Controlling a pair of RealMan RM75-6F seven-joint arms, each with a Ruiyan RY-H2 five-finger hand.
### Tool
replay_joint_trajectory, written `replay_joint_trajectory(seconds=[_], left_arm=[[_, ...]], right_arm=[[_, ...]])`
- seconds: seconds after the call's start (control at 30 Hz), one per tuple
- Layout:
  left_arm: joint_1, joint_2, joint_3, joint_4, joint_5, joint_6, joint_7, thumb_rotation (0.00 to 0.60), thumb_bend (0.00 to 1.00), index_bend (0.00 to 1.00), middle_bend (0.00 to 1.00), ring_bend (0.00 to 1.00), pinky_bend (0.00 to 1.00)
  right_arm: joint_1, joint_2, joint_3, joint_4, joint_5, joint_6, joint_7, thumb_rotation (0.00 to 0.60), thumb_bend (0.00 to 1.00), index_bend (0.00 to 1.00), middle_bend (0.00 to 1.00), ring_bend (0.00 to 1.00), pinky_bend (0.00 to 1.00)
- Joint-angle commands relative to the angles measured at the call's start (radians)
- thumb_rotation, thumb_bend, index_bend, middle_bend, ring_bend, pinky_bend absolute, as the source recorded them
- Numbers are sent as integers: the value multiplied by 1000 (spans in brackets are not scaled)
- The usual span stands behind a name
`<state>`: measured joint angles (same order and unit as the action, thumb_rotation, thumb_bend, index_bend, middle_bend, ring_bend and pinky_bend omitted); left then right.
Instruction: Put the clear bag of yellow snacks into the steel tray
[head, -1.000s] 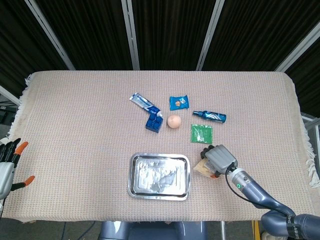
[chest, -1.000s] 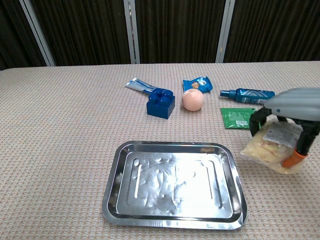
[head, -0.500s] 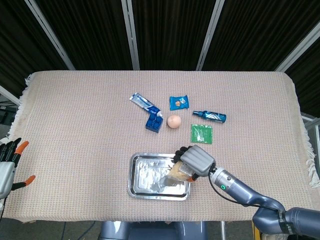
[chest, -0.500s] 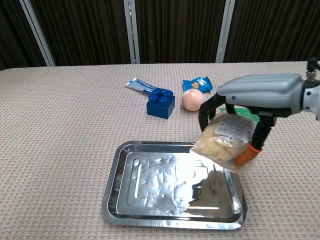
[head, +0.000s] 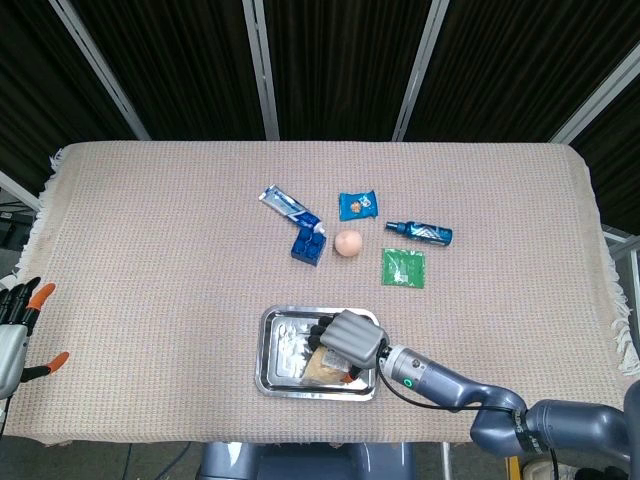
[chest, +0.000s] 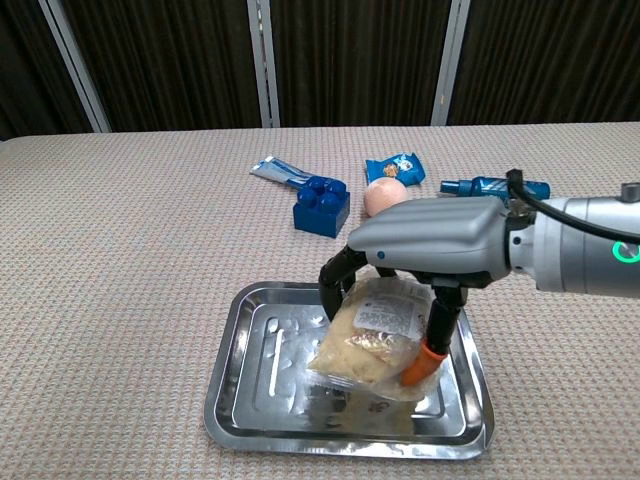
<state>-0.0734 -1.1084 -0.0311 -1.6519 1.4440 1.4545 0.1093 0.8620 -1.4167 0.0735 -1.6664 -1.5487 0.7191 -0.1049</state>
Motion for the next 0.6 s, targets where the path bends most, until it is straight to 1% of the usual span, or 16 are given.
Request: replay_joint_trajectory(seconds=[0.03,0.07,0.1,0.13,0.2,0.27,0.37,0.43,0.6], left_arm=[[1,-1,1,2,-3,-1,-3,600,119,83,0,0,0],[2,-1,2,3,-3,-2,-4,600,119,81,0,0,0],[3,-2,3,4,-4,-3,-6,600,119,78,0,0,0],[3,-2,3,5,-5,-3,-7,600,119,77,0,0,0],[4,-2,4,7,-6,-5,-11,600,119,72,0,0,0],[4,-2,4,7,-7,-6,-13,600,118,69,0,0,0],[1,-3,1,7,-6,-7,-16,599,120,66,0,0,0],[-2,-4,0,9,-3,-8,-18,599,119,66,0,0,0],[-3,-4,-3,11,-8,-10,-22,600,119,66,0,0,0]], right_arm=[[13,-21,5,14,30,-19,-20,600,6,151,214,161,350],[17,-23,5,18,43,-27,-32,600,3,61,128,90,277],[19,-25,7,19,59,-34,-44,600,1,7,54,33,203],[21,-25,8,19,73,-38,-56,600,0,0,21,10,160],[21,-22,12,9,108,-43,-72,600,0,0,0,0,59],[21,-18,13,1,125,-44,-80,600,0,0,0,0,13],[17,1,14,-18,136,-22,-123,600,0,0,0,0,0],[-4,45,14,-61,142,19,-142,600,0,0,0,0,0],[-38,109,2,-120,133,73,-160,600,0,0,0,0,0]])
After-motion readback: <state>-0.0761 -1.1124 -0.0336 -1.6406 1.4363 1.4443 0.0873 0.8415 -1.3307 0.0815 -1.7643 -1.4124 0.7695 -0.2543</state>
